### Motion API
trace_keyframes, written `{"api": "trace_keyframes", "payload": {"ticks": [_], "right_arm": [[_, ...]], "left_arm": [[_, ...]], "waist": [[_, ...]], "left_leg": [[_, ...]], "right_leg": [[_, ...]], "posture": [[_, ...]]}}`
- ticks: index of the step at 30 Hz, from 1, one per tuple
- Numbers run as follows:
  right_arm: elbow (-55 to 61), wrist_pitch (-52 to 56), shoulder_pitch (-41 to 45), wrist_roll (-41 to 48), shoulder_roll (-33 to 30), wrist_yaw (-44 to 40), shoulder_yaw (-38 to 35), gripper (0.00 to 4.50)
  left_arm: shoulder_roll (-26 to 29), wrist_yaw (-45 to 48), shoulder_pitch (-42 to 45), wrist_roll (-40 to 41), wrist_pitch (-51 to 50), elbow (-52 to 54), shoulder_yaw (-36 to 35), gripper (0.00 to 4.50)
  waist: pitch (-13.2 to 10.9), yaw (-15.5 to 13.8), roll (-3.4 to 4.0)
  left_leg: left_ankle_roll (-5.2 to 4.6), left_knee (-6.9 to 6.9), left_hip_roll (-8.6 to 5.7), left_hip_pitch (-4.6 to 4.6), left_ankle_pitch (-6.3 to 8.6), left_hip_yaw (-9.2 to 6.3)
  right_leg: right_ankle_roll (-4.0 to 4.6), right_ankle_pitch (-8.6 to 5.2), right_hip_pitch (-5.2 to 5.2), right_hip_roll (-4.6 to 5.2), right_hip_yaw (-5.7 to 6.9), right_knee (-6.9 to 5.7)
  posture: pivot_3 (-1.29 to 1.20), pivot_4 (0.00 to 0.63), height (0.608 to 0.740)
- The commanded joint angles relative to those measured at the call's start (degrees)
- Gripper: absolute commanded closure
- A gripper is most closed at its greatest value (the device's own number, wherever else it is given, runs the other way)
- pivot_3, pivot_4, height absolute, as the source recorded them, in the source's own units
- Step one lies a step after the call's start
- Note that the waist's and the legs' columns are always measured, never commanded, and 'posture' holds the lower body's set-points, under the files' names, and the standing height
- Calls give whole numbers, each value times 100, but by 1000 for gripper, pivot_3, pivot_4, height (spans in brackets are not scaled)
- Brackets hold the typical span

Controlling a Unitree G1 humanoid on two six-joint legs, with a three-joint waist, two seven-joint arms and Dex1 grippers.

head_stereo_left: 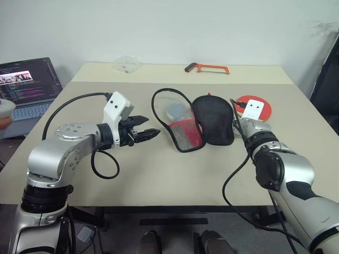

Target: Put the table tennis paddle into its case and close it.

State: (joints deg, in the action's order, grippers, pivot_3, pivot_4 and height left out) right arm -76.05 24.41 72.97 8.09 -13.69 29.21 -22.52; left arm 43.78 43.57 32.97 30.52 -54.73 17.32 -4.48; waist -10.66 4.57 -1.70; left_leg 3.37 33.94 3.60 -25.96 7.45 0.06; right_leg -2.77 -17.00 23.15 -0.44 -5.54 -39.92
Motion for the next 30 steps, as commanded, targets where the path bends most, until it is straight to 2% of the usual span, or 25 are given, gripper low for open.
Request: {"api": "trace_keyframes", "payload": {"ticks": [1, 6, 13, 18, 21, 24, 30], "right_arm": [[297, 411, 18, -27, -283, 51, 87, 3257], [1218, 1610, -322, 19, -272, 7, 216, 3257], [5399, 4662, -2100, 82, 309, -13, 155, 3257], [7465, 6246, -2776, -47, 760, -250, 43, 3257], [8103, 6757, -2947, -117, 1000, -445, 81, 3257], [8150, 6799, -3015, -152, 1048, -729, 145, 3257], [7903, 6634, -2890, -439, 923, -935, 127, 1289]], "left_arm": [[129, 40, 107, -17, 90, 36, -30, 1125], [88, 59, 109, -52, 108, -19, 25, 1125], [107, 169, 144, -90, 159, -130, 137, 1125], [130, 267, 257, -140, 229, -302, 217, 1125], [117, 332, 333, -191, 289, -408, 286, 1125], [82, 354, 376, -231, 331, -464, 345, 1125], [86, 360, 342, -235, 349, -435, 354, 1125]], "waist": [[0, -5, 0], [0, -9, 0], [3, -108, -3], [3, -129, -3], [4, -127, -3], [4, -107, -3], [16, -55, -23]], "left_leg": [[0, 0, 0, 0, 0, 0], [0, -1, 0, 0, 0, 0], [0, -10, 4, -3, 1, -9], [0, -13, 9, -1, 1, -14], [0, -12, 9, 0, 1, -13], [0, -10, 10, 2, 1, -8], [0, -10, 14, 7, 1, -5]], "right_leg": [[0, 0, 0, 0, 0, 0], [1, -1, 0, 0, 0, 0], [10, -7, 3, -2, 9, -2], [15, -10, 4, -7, 16, -5], [0, -19, 4, -8, 14, -5], [-2, -20, 5, -8, 10, -4], [-3, -20, 4, -13, 5, -4]], "posture": [[0, 150, 740], [0, 150, 740], [0, 150, 740], [0, 150, 740], [0, 150, 740], [0, 150, 740], [0, 150, 740]]}}
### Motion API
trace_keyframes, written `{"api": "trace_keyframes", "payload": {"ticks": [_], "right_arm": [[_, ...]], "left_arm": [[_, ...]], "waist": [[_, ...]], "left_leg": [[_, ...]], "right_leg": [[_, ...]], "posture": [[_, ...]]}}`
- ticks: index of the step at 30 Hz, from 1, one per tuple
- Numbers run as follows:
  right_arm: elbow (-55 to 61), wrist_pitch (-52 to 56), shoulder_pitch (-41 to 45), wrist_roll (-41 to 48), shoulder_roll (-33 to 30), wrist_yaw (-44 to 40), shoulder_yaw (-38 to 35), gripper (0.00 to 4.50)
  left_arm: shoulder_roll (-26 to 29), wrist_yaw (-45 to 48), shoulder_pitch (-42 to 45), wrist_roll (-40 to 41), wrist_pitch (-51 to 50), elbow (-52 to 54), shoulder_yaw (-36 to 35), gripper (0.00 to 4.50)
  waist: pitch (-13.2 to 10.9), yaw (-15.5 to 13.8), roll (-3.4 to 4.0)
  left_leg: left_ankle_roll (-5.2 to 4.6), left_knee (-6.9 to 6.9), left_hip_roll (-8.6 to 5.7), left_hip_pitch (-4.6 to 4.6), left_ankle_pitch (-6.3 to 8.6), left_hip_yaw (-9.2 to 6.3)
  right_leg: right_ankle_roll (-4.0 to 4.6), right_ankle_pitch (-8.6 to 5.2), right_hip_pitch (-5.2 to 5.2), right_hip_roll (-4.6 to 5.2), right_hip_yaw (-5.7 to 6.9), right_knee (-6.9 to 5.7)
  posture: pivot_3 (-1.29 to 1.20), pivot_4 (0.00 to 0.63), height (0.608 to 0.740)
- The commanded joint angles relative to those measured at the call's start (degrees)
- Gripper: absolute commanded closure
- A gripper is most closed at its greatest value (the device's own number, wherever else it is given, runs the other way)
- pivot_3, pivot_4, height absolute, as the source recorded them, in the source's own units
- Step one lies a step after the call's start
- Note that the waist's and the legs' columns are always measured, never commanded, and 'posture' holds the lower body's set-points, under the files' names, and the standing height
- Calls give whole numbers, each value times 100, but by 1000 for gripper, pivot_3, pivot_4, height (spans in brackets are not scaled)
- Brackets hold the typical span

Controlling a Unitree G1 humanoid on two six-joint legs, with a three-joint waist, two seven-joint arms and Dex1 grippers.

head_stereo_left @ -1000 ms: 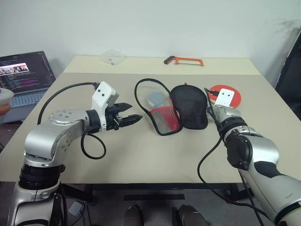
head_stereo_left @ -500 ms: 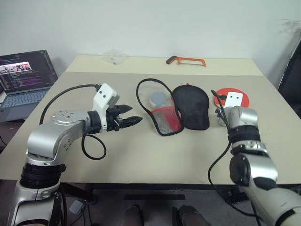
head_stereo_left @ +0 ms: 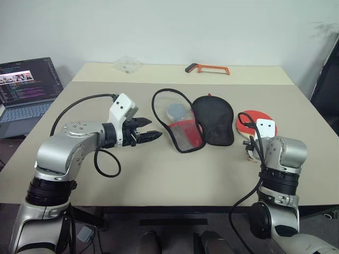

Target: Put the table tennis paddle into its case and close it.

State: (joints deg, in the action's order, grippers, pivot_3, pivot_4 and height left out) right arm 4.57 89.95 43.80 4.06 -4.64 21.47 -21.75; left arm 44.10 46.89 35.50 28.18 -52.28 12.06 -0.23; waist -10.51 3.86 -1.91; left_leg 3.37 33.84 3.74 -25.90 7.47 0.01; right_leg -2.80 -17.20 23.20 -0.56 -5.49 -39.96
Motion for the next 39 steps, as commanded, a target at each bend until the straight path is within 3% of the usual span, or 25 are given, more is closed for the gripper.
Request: {"api": "trace_keyframes", "payload": {"ticks": [1, 4, 16, 22, 26, 34, 39], "right_arm": [[-162, 81, 56, -79, -36, -206, 80, 995], [-241, 92, 159, -161, -142, -329, 86, 21], [-2248, -1554, 1042, -286, -326, -314, -332, 21], [-3152, -2359, 986, -266, -350, -160, -464, 21], [-3459, -2590, 981, -245, -374, 38, -576, 902], [-3420, -2628, 955, -127, -399, 323, -648, 3354], [-2952, -2599, 1084, -177, -446, 464, -519, 3356]], "left_arm": [[64, 31, 71, 1, 102, 105, -86, 1125], [82, 15, 16, -5, 99, 122, -122, 1125], [13, -45, -18, -3, 66, 227, -60, 1125], [-19, -75, -60, 19, 35, 325, -57, 1125], [-29, -67, -69, 16, 38, 371, -36, 1125], [-9, -77, -59, 1, 47, 326, -49, 1125], [-12, -73, -35, -26, 86, 246, -26, 1125]], "waist": [[2, 32, -4], [3, 80, -5], [3, 134, -6], [17, 135, -28], [36, 131, -59], [43, 72, -70], [37, 57, -60]], "left_leg": [[0, 1, 0, 0, 0, 0], [0, 7, -1, 0, -1, 3], [-5, 17, -4, 4, -4, 12], [-7, 17, -3, 5, -5, 12], [-11, 18, -3, 10, -8, 9], [-23, 17, -13, 6, -15, 14], [-23, 14, -13, 2, -16, 15]], "right_leg": [[-3, 1, 0, 0, -1, 0], [-11, 7, 0, 0, -7, 0], [-31, 28, -2, 0, -25, 7], [-30, 31, -2, -1, -27, 8], [-11, 42, -8, -1, -27, 22], [-5, 79, -24, 29, -11, 112], [3, 76, -55, 33, -6, 116]], "posture": [[0, 150, 740], [0, 150, 740], [0, 150, 740], [0, 150, 740], [0, 150, 740], [0, 150, 740], [0, 150, 740]]}}
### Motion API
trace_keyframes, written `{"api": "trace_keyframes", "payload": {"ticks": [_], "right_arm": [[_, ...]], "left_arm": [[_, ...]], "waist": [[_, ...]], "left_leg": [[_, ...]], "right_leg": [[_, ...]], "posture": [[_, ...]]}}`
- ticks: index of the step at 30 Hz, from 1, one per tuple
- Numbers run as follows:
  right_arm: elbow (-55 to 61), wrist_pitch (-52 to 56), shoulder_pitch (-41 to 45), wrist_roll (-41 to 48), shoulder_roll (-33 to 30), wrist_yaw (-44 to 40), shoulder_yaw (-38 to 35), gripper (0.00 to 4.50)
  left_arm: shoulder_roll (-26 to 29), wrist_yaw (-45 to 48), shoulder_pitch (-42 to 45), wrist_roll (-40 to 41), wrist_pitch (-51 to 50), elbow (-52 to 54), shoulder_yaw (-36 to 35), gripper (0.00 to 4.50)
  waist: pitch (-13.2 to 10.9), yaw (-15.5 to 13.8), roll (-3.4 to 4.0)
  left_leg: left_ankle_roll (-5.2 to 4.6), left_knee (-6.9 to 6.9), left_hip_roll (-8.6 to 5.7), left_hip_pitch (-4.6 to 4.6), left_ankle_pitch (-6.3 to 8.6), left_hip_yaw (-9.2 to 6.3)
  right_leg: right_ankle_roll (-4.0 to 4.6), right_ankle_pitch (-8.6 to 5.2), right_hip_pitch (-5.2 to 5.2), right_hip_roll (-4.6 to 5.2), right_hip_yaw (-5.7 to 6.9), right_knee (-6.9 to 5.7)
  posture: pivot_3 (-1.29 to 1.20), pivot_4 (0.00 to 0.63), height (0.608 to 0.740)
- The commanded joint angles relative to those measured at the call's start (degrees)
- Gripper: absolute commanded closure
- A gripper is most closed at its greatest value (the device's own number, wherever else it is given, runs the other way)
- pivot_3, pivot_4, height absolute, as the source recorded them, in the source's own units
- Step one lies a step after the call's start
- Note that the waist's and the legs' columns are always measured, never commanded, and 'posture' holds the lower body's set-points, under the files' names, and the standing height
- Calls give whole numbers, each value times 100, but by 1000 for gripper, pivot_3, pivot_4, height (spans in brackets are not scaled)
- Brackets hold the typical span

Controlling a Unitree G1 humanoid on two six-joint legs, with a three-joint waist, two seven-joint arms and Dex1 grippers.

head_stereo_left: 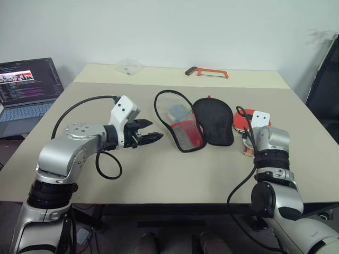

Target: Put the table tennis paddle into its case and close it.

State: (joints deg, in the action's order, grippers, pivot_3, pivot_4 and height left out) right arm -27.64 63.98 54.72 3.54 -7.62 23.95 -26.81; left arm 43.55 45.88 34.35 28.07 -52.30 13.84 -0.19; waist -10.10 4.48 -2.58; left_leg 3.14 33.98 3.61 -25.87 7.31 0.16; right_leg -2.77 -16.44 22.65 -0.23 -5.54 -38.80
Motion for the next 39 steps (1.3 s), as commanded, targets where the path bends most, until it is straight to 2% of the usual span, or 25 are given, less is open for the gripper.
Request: {"api": "trace_keyframes", "payload": {"ticks": [1, 5, 10, 19, 25, 39], "right_arm": [[307, -2, 23, -131, -161, 233, -6, 3356], [651, -116, 448, -250, -285, 347, 226, 3357], [717, -143, 944, -135, -5, 241, 394, 3360], [-549, -1035, 1696, 138, 678, -270, 703, 3363], [-729, -982, 1557, 179, 722, -288, 848, 3369], [395, -122, 710, 151, 876, -410, 1252, 3371]], "left_arm": [[41, 31, 89, -21, 92, 56, -26, 1125], [31, 45, 108, -42, 117, 20, -15, 1125], [21, 59, 140, -59, 126, -20, 1, 1125], [28, 30, 179, -68, 107, -29, -7, 1125], [129, -32, 45, -17, 13, 109, -140, 1125], [102, -75, 35, -8, -67, 147, -140, 1125]], "waist": [[-7, -7, 11], [-25, -8, 40], [-42, 49, 68], [-43, 44, 70], [-44, -75, 70], [-44, -86, 70]], "left_leg": [[0, -1, 0, -2, 0, 0], [0, -4, -1, -16, 0, 5], [-1, -7, 9, -91, -1, 4], [-2, -41, 16, -99, 1, 1], [0, -34, 7, -109, 0, 5], [0, -29, 10, -107, 0, 0]], "right_leg": [[1, -1, 2, 0, 0, -1], [-3, 0, 21, -1, -3, -4], [-24, 17, 104, -19, -7, -22], [-3, 7, 127, -33, -3, -26], [-7, 9, 128, -16, 4, -22], [-7, 10, 127, -22, 5, -32]], "posture": [[0, 150, 740], [0, 150, 740], [0, 150, 740], [0, 150, 740], [0, 150, 740], [0, 150, 740]]}}
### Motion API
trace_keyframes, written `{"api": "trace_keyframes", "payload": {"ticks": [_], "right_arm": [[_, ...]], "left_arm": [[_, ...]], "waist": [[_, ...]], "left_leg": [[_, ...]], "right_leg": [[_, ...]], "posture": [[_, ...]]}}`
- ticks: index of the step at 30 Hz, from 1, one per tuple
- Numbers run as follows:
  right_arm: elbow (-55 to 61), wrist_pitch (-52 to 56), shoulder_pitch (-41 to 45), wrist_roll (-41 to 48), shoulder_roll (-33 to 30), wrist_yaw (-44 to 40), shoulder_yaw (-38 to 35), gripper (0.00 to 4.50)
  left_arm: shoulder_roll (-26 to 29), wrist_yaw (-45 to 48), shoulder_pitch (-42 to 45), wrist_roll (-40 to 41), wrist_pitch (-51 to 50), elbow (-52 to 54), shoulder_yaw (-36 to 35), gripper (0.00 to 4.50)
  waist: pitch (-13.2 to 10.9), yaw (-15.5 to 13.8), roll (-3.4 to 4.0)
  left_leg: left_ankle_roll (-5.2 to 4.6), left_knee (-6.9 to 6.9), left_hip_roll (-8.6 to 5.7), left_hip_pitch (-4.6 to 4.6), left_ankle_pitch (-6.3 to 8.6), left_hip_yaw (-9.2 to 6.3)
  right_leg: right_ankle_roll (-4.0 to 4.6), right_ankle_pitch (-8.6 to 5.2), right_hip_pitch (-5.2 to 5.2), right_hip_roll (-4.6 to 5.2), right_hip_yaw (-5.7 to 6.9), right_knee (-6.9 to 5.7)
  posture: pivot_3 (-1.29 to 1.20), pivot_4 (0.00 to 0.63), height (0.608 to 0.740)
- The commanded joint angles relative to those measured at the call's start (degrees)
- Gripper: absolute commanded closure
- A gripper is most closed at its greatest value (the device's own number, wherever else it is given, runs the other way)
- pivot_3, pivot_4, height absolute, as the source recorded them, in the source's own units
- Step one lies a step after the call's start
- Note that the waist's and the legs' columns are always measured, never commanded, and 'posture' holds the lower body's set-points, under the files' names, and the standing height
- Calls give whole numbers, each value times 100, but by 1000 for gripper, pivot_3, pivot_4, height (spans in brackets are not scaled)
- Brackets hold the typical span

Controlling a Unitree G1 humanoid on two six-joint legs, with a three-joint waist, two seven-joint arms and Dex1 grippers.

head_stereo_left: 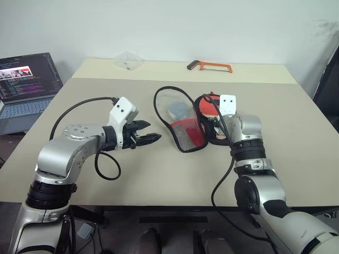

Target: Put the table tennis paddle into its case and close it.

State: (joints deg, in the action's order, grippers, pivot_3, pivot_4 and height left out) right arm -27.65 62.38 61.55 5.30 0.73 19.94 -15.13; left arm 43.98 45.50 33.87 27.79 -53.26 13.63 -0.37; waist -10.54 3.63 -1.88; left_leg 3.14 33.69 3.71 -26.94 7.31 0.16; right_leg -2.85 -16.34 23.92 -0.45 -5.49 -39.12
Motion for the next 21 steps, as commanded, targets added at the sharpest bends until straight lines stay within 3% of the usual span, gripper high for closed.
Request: {"api": "trace_keyframes", "payload": {"ticks": [1, 7, 11, 17, 21], "right_arm": [[408, 49, 14, -19, 56, 3, 77, 3371], [164, -136, 20, -5, -7, -50, 48, 3371], [-59, -367, 6, -54, -140, -92, 72, 2185], [94, -355, -63, -100, -417, -376, 300, 64], [1125, 256, -193, 36, -910, -1002, 582, 27]], "left_arm": [[55, -36, 90, 22, 27, 169, -118, 1125], [41, -43, 125, 17, 19, 149, -101, 1125], [31, -43, 127, 10, 32, 147, -82, 1125], [67, 6, 148, -45, 108, 64, -49, 1125], [182, 36, 224, -286, 328, -331, -24, 1125]], "waist": [[0, -1, 0], [0, -1, 0], [0, 0, 0], [0, 0, 0], [0, -5, 0]], "left_leg": [[0, 0, 0, 0, 0, 0], [0, 4, 0, 0, 0, 0], [0, 5, 0, 1, 0, 1], [0, 9, 0, 3, 0, 0], [0, 9, 0, 4, 0, -1]], "right_leg": [[0, 0, 0, 0, 0, 0], [0, 0, -1, 0, -1, -1], [0, 0, -2, 0, 0, -1], [-2, 1, -7, 0, 0, -1], [-2, 1, -9, -1, 0, -2]], "posture": [[0, 150, 740], [0, 150, 740], [0, 150, 740], [0, 150, 740], [0, 150, 740]]}}
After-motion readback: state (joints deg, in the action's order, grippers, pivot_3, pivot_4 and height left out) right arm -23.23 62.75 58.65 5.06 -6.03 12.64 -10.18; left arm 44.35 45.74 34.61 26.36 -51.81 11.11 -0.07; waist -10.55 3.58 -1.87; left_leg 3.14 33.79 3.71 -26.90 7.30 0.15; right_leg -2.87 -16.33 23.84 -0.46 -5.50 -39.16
